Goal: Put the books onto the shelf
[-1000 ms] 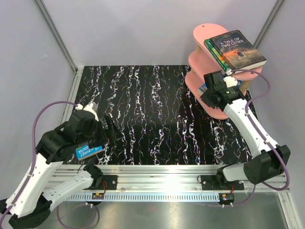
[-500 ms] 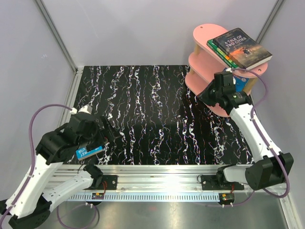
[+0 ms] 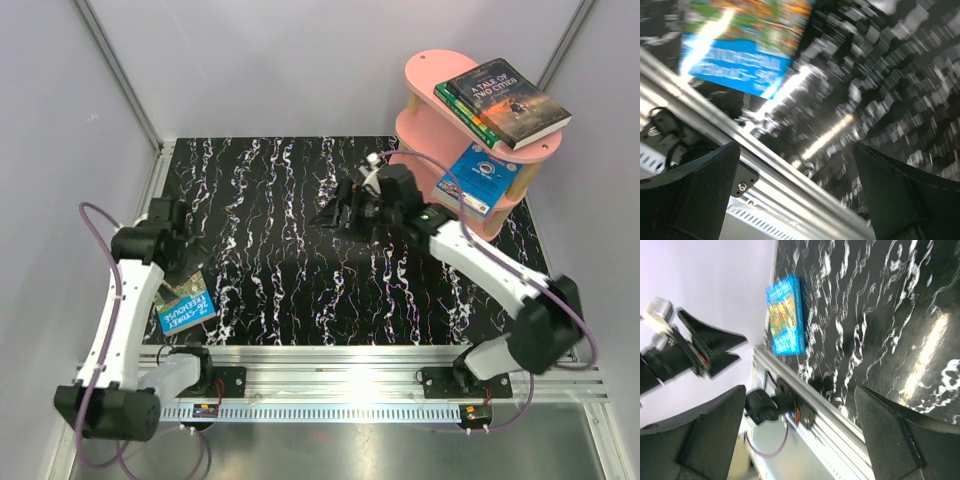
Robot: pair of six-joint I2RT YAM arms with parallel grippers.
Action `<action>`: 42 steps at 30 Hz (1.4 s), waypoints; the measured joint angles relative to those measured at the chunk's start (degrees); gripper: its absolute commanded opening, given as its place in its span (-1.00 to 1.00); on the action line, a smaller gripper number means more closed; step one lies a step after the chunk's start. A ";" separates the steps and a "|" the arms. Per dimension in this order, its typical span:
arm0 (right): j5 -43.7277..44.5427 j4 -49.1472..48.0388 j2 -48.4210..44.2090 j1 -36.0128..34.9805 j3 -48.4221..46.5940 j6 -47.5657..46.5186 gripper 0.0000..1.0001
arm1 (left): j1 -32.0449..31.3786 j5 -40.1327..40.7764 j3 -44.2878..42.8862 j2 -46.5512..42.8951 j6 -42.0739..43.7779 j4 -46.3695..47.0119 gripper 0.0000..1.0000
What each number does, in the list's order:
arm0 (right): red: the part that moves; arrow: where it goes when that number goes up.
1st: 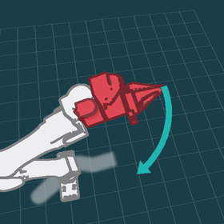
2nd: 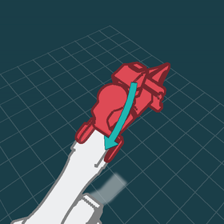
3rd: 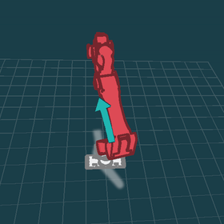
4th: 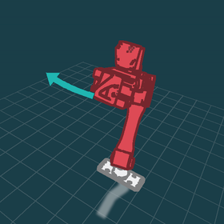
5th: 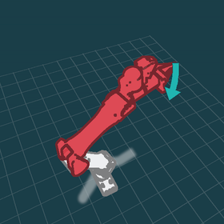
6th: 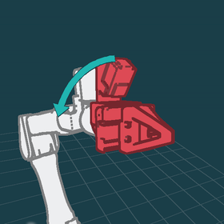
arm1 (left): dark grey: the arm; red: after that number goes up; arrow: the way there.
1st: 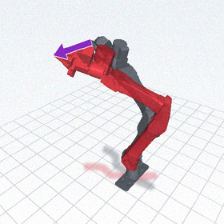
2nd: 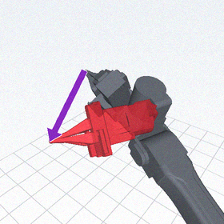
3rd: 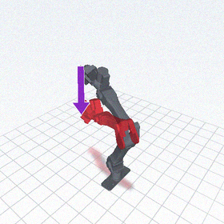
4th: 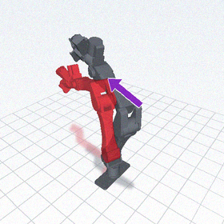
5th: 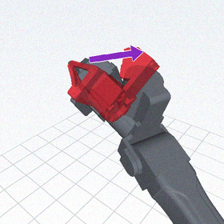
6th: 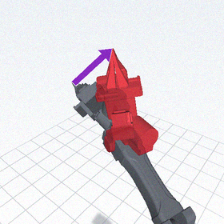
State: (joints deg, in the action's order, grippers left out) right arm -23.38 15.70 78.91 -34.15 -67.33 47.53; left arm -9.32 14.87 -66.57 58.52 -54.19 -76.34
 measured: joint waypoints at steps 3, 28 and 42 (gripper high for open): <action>-4.11 -1.57 8.90 -1.20 -2.16 0.04 0.94 | 12.72 -0.68 2.29 2.69 4.00 0.55 0.97; -12.72 4.98 12.24 -1.18 -0.70 -6.32 0.96 | 35.87 -2.25 15.65 27.02 15.04 32.61 0.97; -12.81 7.82 11.26 0.17 -0.48 -6.47 0.96 | 20.46 1.44 10.91 31.80 17.46 37.05 0.74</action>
State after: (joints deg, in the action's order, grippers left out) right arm -36.18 23.53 90.17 -33.98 -67.81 41.06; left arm 11.14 16.32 -55.66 90.32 -36.73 -39.29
